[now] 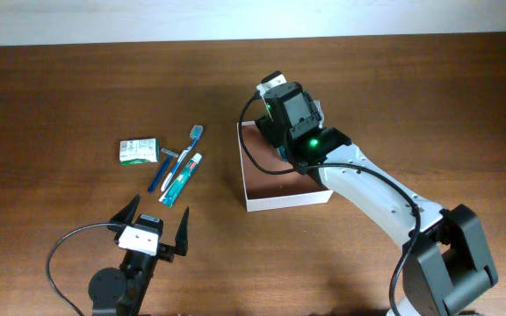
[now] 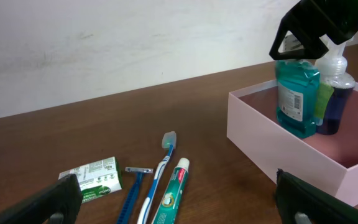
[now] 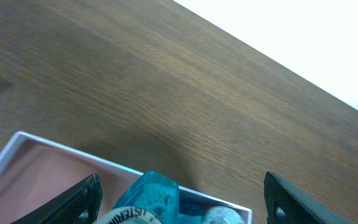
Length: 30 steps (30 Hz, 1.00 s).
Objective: Pack container
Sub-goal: 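Lower the Listerine bottle into the box beside the soap bottle, then open the right gripper and withdraw it to the right side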
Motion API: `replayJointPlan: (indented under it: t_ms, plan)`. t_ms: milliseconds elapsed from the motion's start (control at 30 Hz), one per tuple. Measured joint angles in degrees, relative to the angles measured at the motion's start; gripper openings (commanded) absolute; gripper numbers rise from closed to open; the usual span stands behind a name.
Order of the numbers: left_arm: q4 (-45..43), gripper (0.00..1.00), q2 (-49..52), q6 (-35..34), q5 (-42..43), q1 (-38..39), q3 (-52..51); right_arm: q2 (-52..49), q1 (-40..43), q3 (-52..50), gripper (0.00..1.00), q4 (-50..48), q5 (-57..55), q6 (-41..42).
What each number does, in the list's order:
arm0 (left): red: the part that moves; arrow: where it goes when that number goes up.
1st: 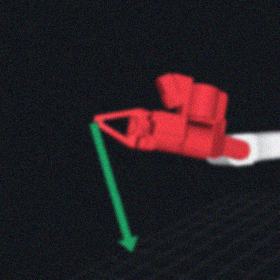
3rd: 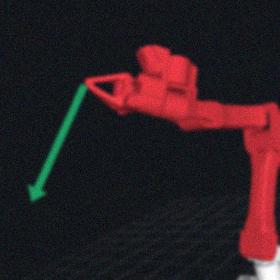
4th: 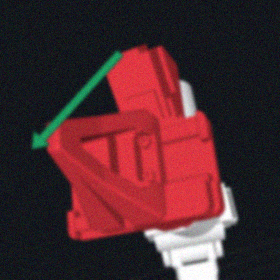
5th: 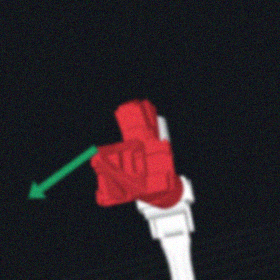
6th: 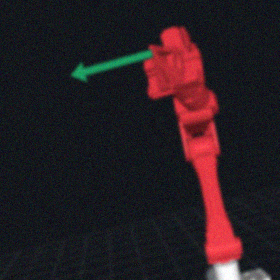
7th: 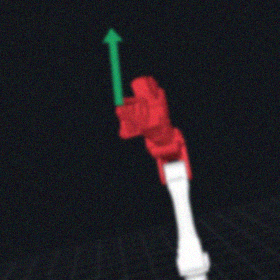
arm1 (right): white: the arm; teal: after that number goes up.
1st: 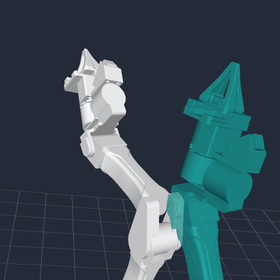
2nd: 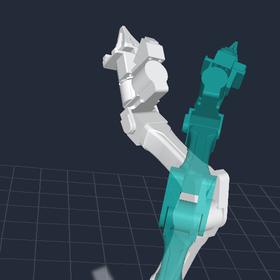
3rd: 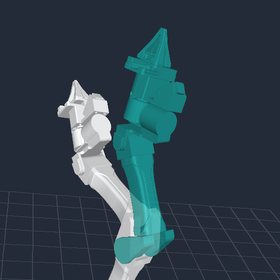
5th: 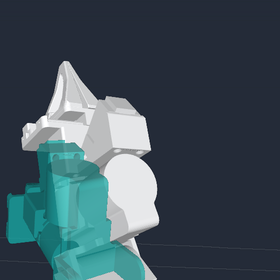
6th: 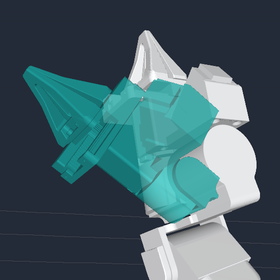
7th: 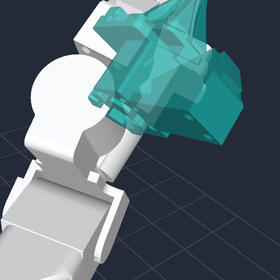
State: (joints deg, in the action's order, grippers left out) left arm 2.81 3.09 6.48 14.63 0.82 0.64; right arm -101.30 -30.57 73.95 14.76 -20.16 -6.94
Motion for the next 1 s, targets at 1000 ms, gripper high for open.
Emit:
replayJointPlan:
  t_ms: [1000]
  plan:
    - [0.0, 1.0, 0.0, 0.0, 0.0, 0.0, 0.0, 14.49, 4.59, 0.11, 0.9, 4.76, -5.7, 4.31]
